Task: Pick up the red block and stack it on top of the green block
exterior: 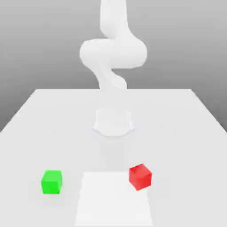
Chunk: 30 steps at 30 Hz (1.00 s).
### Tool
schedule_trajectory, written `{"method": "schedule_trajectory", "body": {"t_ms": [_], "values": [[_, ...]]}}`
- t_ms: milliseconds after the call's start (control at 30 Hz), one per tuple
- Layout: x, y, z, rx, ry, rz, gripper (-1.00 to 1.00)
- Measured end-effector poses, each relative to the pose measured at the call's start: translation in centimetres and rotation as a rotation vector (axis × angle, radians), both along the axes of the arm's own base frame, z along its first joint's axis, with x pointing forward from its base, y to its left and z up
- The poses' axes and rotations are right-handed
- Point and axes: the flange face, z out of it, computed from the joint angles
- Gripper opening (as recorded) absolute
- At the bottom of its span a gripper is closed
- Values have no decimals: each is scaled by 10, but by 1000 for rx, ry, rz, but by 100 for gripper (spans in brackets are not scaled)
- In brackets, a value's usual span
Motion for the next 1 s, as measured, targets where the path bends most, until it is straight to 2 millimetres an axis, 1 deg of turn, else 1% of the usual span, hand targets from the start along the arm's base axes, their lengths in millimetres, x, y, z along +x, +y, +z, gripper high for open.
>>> {"method": "schedule_trajectory", "body": {"t_ms": [67, 133, 200, 300, 367, 433, 500, 567, 600, 633, 800, 833, 1000], "values": [[23, 9, -49, -18, 76, 43, 0], [39, 19, -99, -36, 150, 86, 0], [49, 29, -149, -54, 223, 129, 0], [53, 43, -224, -82, 332, 196, 0], [48, 52, -274, -102, 407, 243, 0], [36, 60, -325, -123, 485, 293, 0], [17, 67, -376, -145, 568, 346, 0], [-9, 72, -426, -169, 656, 403, 0], [-17, 74, -443, -176, 680, 421, 0], [-20, 73, -456, -178, 692, 425, 0], [-24, 74, -505, -181, 703, 434, 0], [-25, 74, -513, -181, 703, 434, -100], [-25, 74, -513, -182, 704, 435, -100]]}}
